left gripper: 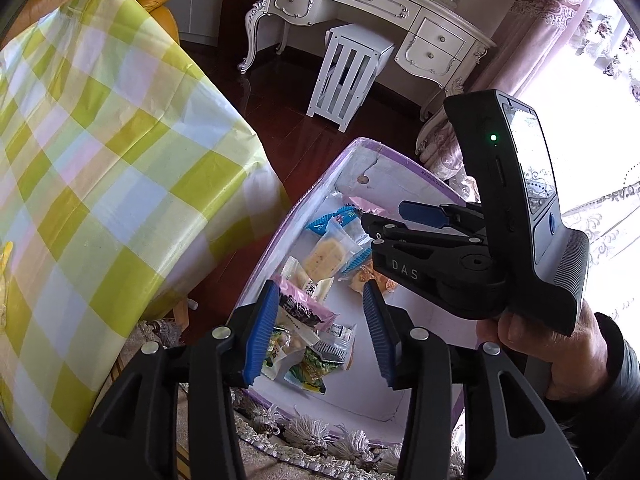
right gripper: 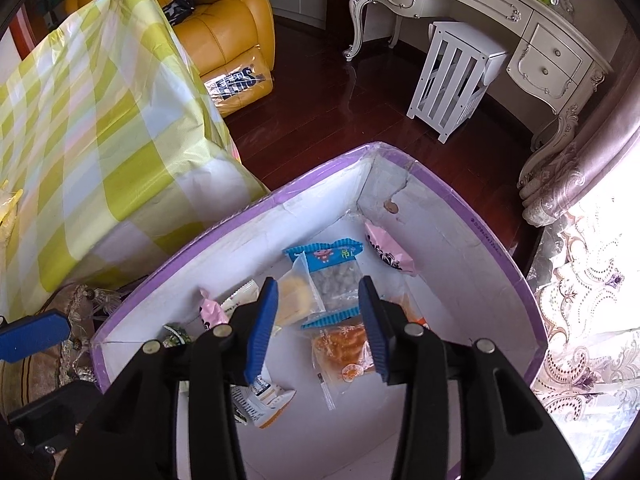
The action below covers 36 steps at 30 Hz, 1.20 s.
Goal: Organize snacks
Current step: 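Open both tools to drop the chocolate bars into the box, then move both tools back over the remaining snacks on the table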
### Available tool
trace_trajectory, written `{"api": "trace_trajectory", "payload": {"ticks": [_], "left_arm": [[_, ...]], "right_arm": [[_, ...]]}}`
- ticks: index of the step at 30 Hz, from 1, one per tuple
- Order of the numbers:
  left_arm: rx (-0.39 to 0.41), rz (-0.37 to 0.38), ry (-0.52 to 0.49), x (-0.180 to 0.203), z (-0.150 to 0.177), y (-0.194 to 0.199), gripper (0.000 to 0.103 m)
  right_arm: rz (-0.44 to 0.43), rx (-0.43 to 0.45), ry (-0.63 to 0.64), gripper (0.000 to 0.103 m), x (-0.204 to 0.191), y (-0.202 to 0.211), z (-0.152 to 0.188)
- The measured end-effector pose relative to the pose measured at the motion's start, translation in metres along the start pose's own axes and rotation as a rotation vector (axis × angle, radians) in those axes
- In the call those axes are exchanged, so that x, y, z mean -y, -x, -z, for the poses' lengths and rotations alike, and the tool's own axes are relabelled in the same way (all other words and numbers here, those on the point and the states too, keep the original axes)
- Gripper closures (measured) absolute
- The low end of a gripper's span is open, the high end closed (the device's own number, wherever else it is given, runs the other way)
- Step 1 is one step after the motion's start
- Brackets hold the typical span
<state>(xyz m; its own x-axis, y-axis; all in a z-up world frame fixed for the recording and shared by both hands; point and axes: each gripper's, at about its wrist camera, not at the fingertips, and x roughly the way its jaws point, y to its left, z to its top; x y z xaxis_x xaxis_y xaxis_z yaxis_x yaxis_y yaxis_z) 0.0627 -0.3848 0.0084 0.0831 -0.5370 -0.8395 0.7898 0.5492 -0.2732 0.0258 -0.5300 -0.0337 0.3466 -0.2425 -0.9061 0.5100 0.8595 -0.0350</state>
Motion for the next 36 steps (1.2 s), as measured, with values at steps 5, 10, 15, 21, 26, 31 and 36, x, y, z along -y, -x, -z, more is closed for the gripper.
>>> {"api": "trace_trajectory", "payload": {"ticks": [5, 10, 15, 21, 26, 31, 36], "left_arm": [[0.034, -0.020, 0.019, -0.006, 0.000, 0.010, 0.060], [0.087, -0.058, 0.060, -0.022, 0.000, 0.024, 0.055], [0.125, -0.097, 0.107, -0.044, 0.003, 0.038, 0.053], [0.170, -0.146, 0.165, -0.073, 0.008, 0.057, 0.048], [0.206, -0.186, 0.190, -0.094, 0.013, 0.073, 0.042], [0.250, -0.223, 0.220, -0.116, 0.019, 0.093, 0.038], [0.292, -0.257, 0.278, -0.144, 0.029, 0.112, 0.034]], "right_arm": [[-0.029, 0.011, -0.001, 0.056, -0.005, 0.007, -0.001], [-0.045, 0.028, 0.008, 0.047, -0.014, 0.014, -0.004], [-0.052, 0.036, 0.035, 0.041, -0.029, 0.020, -0.007], [-0.077, 0.048, 0.086, 0.037, -0.054, 0.027, -0.009], [-0.104, 0.058, 0.123, 0.035, -0.075, 0.032, -0.010], [-0.128, 0.079, 0.164, 0.030, -0.095, 0.040, -0.011], [-0.155, 0.095, 0.183, 0.028, -0.112, 0.046, -0.015]]}}
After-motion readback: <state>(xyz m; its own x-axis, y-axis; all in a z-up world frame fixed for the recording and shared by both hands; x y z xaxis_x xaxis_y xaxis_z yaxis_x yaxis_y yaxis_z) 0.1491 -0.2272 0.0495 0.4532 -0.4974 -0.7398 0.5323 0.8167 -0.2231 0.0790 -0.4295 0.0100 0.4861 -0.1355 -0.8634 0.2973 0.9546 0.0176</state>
